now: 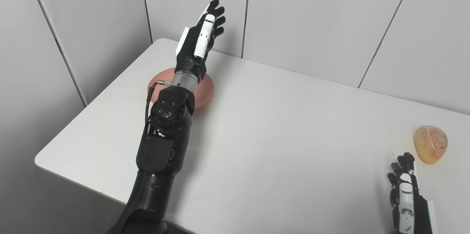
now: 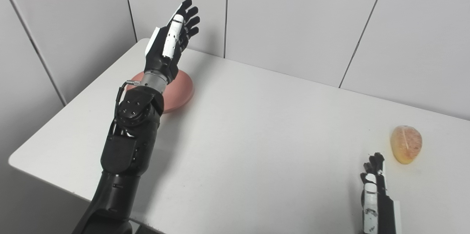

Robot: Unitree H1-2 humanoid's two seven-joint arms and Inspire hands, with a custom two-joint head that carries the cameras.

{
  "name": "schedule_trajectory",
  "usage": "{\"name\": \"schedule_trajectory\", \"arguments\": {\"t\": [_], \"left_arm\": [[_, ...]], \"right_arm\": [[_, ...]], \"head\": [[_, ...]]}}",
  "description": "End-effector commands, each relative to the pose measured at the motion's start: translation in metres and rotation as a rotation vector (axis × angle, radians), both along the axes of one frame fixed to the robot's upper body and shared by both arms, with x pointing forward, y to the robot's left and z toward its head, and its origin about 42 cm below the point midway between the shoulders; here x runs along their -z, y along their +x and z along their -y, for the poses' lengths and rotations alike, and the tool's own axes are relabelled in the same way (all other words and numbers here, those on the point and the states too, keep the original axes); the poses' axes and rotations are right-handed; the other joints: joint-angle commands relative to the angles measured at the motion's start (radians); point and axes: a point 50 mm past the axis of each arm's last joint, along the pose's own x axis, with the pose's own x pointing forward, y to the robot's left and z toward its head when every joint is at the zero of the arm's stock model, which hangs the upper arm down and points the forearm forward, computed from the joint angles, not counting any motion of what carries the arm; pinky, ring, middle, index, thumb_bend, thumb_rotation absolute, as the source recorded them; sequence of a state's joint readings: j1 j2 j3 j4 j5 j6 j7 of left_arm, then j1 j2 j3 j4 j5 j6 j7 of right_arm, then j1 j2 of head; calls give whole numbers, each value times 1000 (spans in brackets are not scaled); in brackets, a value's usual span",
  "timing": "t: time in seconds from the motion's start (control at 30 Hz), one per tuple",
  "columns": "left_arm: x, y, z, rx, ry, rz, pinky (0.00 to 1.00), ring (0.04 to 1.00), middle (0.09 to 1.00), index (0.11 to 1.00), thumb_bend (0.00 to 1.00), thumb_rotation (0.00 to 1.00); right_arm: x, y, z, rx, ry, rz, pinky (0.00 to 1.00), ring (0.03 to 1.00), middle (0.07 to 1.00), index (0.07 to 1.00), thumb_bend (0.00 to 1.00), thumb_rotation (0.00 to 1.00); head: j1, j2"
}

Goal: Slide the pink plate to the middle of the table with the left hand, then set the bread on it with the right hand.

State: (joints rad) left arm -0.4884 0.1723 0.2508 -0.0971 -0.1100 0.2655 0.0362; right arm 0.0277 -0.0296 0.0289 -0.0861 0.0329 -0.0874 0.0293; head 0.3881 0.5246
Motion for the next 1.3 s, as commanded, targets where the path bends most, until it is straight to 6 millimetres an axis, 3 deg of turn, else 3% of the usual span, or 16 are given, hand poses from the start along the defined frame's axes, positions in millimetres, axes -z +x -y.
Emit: {"name": "schedule_trajectory", "arguments": {"t": [0.0,0.4,1.27], "left_arm": [[-30,8,-9,-31,19,79,896,913,919,902,391,1000],[-32,20,-53,-117,-54,58,841,869,876,864,379,1000],[1,20,-122,-236,-189,-6,847,868,868,864,403,1000]], "right_arm": [[-1,1,6,5,-12,5,1000,1000,1000,1000,145,1000],[-1,1,9,6,-16,2,1000,1000,1000,1000,160,1000],[-1,3,17,18,-26,10,1000,997,1000,994,152,1000]], "head": [[2,1],[6,14],[21,21]]}}
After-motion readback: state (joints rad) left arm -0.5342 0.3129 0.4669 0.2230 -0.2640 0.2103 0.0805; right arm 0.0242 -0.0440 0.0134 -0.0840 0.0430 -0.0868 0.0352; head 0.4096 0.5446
